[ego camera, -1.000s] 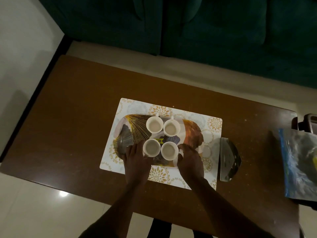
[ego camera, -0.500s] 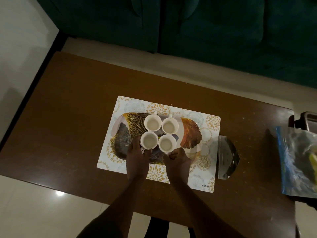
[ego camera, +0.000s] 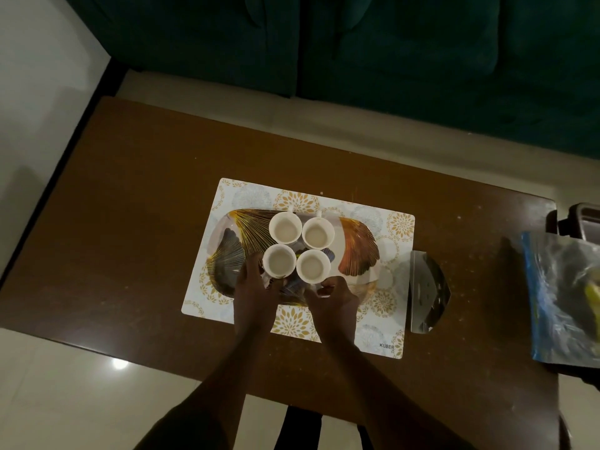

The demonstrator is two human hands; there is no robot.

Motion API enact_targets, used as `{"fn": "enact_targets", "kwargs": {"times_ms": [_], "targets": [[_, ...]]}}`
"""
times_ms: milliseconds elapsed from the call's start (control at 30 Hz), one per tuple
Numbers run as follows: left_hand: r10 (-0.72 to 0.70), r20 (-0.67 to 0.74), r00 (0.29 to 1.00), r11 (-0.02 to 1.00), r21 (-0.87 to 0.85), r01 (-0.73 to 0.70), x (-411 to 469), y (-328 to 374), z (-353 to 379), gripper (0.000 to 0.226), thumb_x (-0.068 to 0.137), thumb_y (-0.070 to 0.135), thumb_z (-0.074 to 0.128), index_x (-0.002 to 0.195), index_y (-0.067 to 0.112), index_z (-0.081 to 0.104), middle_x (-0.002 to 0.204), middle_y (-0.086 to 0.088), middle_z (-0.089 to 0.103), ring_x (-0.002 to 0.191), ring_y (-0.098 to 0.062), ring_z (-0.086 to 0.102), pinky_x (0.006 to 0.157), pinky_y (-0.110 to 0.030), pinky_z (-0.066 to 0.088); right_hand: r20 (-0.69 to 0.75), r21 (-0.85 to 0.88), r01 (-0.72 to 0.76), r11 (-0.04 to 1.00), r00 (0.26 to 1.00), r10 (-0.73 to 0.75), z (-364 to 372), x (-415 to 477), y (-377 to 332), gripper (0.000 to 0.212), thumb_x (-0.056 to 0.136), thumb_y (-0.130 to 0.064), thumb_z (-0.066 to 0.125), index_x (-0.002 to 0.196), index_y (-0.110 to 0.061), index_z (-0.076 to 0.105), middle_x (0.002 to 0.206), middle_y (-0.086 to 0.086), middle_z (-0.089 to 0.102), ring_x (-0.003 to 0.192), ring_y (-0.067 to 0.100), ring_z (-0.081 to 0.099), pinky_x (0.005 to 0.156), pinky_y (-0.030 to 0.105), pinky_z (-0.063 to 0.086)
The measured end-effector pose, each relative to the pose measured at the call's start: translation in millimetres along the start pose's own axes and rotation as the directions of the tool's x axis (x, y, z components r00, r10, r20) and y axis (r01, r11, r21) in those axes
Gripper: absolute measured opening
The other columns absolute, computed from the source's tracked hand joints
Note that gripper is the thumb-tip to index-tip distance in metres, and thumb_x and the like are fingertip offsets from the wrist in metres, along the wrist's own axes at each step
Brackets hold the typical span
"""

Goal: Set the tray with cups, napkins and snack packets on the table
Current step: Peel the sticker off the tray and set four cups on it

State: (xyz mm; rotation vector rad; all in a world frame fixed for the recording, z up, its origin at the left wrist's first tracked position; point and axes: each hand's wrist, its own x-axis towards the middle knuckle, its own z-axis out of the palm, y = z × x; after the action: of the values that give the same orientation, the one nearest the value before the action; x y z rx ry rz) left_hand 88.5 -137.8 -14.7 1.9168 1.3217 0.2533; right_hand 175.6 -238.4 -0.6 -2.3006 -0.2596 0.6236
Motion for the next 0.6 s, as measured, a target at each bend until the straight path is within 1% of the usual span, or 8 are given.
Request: {"fn": "enact_targets", "kwargs": {"times_ms": [67, 133, 200, 267, 400, 500, 533, 600], "targets": [[-0.018, 0.019, 1.000, 0.998, 0.053, 0.017, -0.2, -1.8, -3.4, 0.061, 0.081, 0.038, 0.071, 0.130, 0.022, 0.039, 0.128, -0.010, 0.059, 0.115, -0.030, 0.059, 0.084, -0.049, 0.056, 0.007, -0.031, -0.005, 1.000, 1.000, 0.005, -3.3, 0.5, 0.5, 0.055, 0.069, -0.037, 0.084, 0.104, -0.005, 0.056, 0.094, 0.011, 0.072, 0.076, 0.015, 0.064, 0.065, 0.022, 0.044], [-0.003, 0.066, 0.998, 0.988, 0.155, -0.008, -3.2, -3.4, -7.9, 0.067, 0.082, 0.047, 0.066, 0.135, 0.020, 0.037, 0.132, -0.012, 0.056, 0.121, -0.033, 0.055, 0.089, -0.054, 0.053, -0.010, -0.060, 0.002, 0.998, 1.000, -0.002, -8.9, -0.2, 1.6, 0.065, 0.065, -0.043, 0.084, 0.109, -0.007, 0.053, 0.102, 0.012, 0.067, 0.083, 0.014, 0.056, 0.068, 0.023, 0.041], [0.079, 0.062, 0.995, 0.969, 0.228, -0.092, -10.9, -3.3, -11.3, 0.073, 0.080, 0.053, 0.065, 0.136, 0.013, 0.040, 0.133, -0.015, 0.054, 0.123, -0.036, 0.053, 0.092, -0.054, 0.052, -0.049, -0.050, 0.020, 0.999, 0.999, -0.022, -17.5, 0.8, 1.4, 0.066, 0.068, -0.048, 0.081, 0.110, -0.008, 0.050, 0.107, 0.012, 0.062, 0.090, 0.020, 0.057, 0.070, 0.025, 0.041], [0.148, -0.023, 0.989, 0.962, 0.236, -0.138, -18.3, -0.2, -13.2, 0.072, 0.081, 0.056, 0.058, 0.134, 0.010, 0.040, 0.132, -0.019, 0.054, 0.121, -0.039, 0.053, 0.091, -0.057, 0.051, -0.087, -0.024, 0.067, 0.997, 0.994, -0.069, -26.3, 5.9, -2.2, 0.059, 0.074, -0.048, 0.076, 0.110, -0.010, 0.050, 0.106, 0.011, 0.062, 0.092, 0.022, 0.059, 0.072, 0.026, 0.044], [0.181, -0.092, 0.979, 0.957, 0.247, -0.154, -15.6, 22.6, -10.3, 0.059, 0.089, 0.049, 0.051, 0.135, 0.012, 0.042, 0.134, -0.016, 0.053, 0.124, -0.035, 0.050, 0.097, -0.055, 0.046, -0.146, -0.019, 0.224, 0.975, 0.964, -0.224, -45.5, 22.5, -12.9, 0.042, 0.087, -0.034, 0.067, 0.113, -0.006, 0.052, 0.108, 0.012, 0.064, 0.092, 0.013, 0.057, 0.079, 0.028, 0.053], [0.248, -0.097, 0.964, 0.943, 0.252, -0.217, -4.2, 46.9, -2.8, 0.051, 0.094, 0.043, 0.050, 0.134, 0.012, 0.043, 0.131, -0.013, 0.054, 0.122, -0.032, 0.051, 0.097, -0.049, 0.043, -0.107, -0.072, 0.212, 0.975, 0.970, -0.219, -64.7, 40.2, -17.7, 0.038, 0.088, -0.021, 0.065, 0.120, -0.005, 0.052, 0.118, 0.013, 0.062, 0.104, 0.023, 0.060, 0.088, 0.036, 0.054], [0.279, -0.096, 0.956, 0.936, 0.249, -0.248, -1.4, 56.8, 1.1, 0.049, 0.095, 0.040, 0.052, 0.134, 0.012, 0.043, 0.132, -0.014, 0.053, 0.123, -0.033, 0.051, 0.099, -0.049, 0.043, -0.097, -0.085, 0.219, 0.972, 0.969, -0.227, -74.7, 45.2, -18.5, 0.035, 0.087, -0.017, 0.065, 0.118, -0.006, 0.053, 0.117, 0.013, 0.062, 0.105, 0.027, 0.061, 0.085, 0.037, 0.054], [0.345, -0.106, 0.933, 0.918, 0.246, -0.312, 3.2, 75.7, 9.7, 0.046, 0.095, 0.034, 0.054, 0.133, 0.011, 0.045, 0.132, -0.014, 0.053, 0.123, -0.034, 0.050, 0.098, -0.050, 0.045, -0.124, -0.125, 0.322, 0.938, 0.933, -0.337, -96.6, 55.4, -16.7, 0.025, 0.085, -0.011, 0.066, 0.109, -0.008, 0.060, 0.108, 0.014, 0.064, 0.093, 0.030, 0.065, 0.071, 0.034, 0.057]]}}
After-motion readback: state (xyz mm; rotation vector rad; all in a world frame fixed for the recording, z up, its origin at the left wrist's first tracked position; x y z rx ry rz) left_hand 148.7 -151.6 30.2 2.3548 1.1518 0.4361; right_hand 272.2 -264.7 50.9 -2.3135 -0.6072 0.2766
